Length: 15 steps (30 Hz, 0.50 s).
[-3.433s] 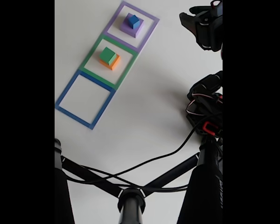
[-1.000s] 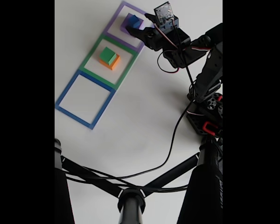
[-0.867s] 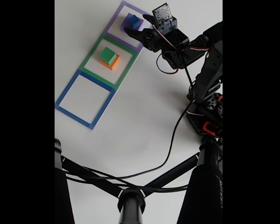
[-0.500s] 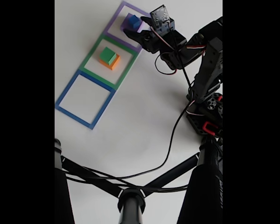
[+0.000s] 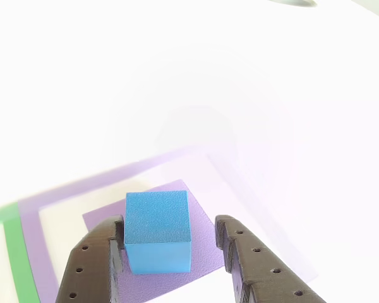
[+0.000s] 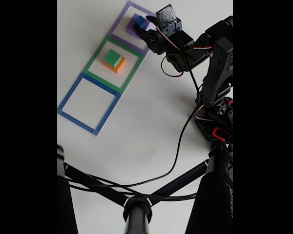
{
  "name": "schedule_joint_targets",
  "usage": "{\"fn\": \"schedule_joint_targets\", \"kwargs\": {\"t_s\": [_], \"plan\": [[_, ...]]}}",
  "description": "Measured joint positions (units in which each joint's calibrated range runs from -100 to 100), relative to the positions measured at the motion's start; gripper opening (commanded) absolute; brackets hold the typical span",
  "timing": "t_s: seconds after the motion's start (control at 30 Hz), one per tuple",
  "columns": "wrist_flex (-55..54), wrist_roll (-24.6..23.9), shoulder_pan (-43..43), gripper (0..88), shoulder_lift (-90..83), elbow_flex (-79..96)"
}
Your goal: Tower of hanoi
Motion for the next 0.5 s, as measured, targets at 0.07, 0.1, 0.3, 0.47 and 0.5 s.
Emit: {"fn": "schedule_joint_targets", "kwargs": {"t_s": [0.07, 0.1, 0.3, 0.47, 0.5], "plan": [[0.0, 0.0, 0.0, 8.0, 0.1, 0.0], [0.0, 0.0, 0.0, 7.5, 0.3, 0.0], [0.0, 0.0, 0.0, 6.3, 0.5, 0.0], [0.0, 0.0, 0.0, 5.0, 0.5, 0.0], [0.0, 0.0, 0.0, 5.0, 0.5, 0.0]]}}
